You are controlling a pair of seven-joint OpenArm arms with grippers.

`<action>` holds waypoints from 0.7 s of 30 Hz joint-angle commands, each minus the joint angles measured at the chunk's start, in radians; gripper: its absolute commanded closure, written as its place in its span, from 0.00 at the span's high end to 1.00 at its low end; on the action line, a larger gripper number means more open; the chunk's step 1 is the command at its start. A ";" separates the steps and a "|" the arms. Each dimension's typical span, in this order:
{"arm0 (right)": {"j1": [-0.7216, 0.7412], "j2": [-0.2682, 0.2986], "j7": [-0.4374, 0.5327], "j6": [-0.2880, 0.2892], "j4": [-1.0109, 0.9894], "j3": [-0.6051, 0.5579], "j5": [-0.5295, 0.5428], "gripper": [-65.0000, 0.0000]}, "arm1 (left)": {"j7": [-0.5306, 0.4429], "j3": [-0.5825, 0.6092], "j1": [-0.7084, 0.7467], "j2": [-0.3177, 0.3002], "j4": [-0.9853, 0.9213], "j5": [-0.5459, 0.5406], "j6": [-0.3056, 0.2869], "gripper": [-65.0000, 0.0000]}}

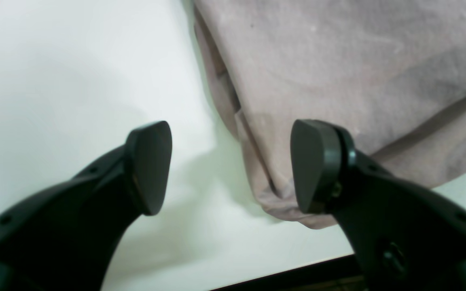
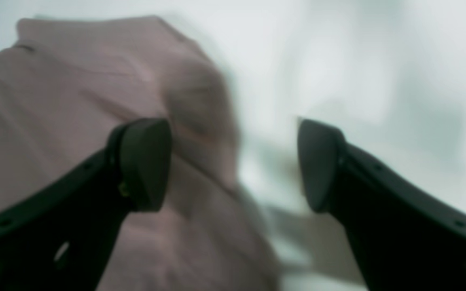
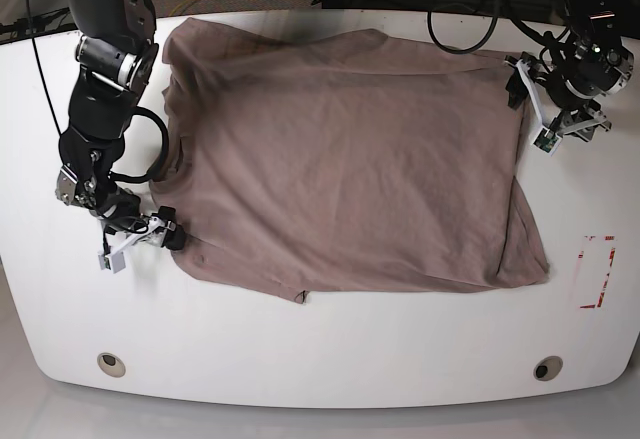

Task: Fold the T-shirt properly
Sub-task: 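Move the right gripper along the shirt's side and grasp the hem corner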

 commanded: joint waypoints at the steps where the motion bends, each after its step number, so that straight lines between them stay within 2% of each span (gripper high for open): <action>1: 0.030 0.000 0.005 0.000 0.006 0.000 0.004 0.73 | -0.012 -0.005 -0.007 -0.012 0.015 -0.005 -0.001 0.66; 6: 0.037 -0.034 0.040 -0.003 0.004 0.000 0.001 0.71 | -0.012 -0.005 -0.007 -0.012 0.015 -0.005 -0.001 0.66; 9: 0.040 -0.045 0.073 -0.003 0.001 0.000 0.001 0.62 | -0.012 -0.005 -0.010 -0.012 0.015 -0.005 -0.001 0.66; 11: 0.043 -0.049 0.080 -0.003 0.001 0.000 -0.033 0.56 | -0.012 -0.005 -0.011 -0.012 0.015 -0.005 -0.001 0.66; 16: 0.073 -0.089 0.083 -0.003 0.001 0.003 -0.168 0.50 | -0.007 -0.008 -0.048 -0.012 0.015 -0.003 -0.001 0.67; 18: 0.078 -0.097 0.090 -0.002 0.001 0.003 -0.205 0.38 | -0.006 -0.008 -0.065 -0.012 0.013 -0.003 -0.001 0.68; 20: 0.079 -0.097 0.117 -0.002 0.001 0.003 -0.225 0.22 | -0.006 -0.008 -0.082 -0.012 0.013 -0.003 -0.001 0.74; 21: 0.079 -0.098 0.133 -0.002 0.001 0.003 -0.235 0.10 | -0.006 -0.009 -0.100 -0.012 0.013 -0.001 -0.001 0.80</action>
